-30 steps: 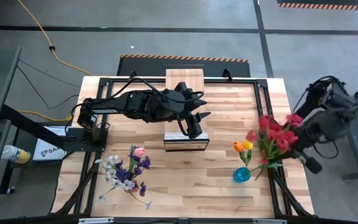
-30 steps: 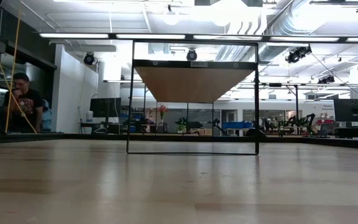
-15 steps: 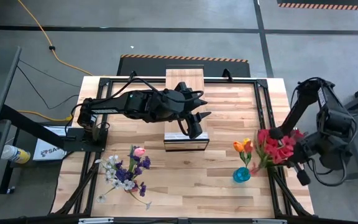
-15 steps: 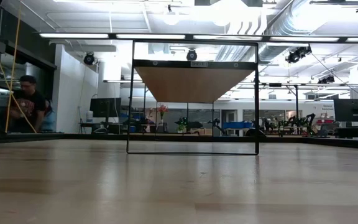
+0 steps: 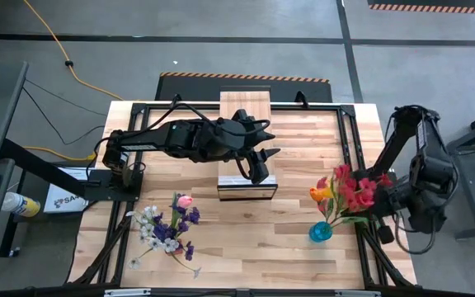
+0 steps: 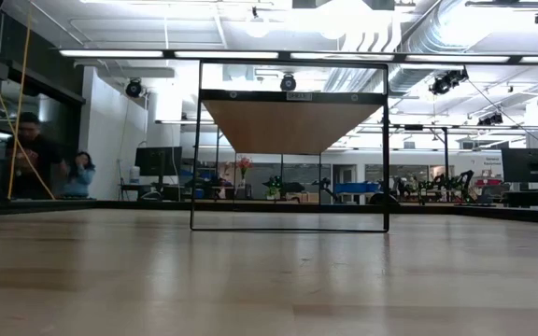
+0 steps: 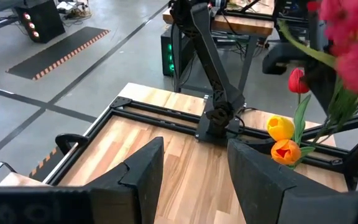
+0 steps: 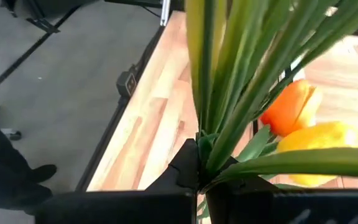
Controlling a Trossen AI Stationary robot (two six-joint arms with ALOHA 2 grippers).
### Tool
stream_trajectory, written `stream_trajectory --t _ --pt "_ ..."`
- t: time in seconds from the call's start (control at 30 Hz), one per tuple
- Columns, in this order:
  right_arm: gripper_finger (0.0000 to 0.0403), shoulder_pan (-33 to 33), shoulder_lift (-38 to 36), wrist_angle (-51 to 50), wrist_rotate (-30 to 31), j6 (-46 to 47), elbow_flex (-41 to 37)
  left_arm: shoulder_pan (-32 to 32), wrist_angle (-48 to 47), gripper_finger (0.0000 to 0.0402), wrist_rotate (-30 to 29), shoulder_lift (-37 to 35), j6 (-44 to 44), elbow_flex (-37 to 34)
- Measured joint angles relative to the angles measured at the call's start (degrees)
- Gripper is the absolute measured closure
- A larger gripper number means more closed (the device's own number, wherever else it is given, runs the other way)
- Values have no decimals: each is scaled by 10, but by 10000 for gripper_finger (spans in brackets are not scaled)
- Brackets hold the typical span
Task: Pick and place flowers into a vace then onto a shelf
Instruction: Put the red flowers into the blue vase
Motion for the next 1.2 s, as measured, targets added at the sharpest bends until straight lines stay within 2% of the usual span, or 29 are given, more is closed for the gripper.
stream_trajectory --t 0.47,0.77,1.2 --pt "403 0 -2 19 29 21 -43 0 0 190 0 0 0 0" --pt "403 0 -1 22 26 49 -77 0 0 190 0 0 0 0" --pt "403 0 -4 29 20 50 -77 0 2 190 0 0 0 0"
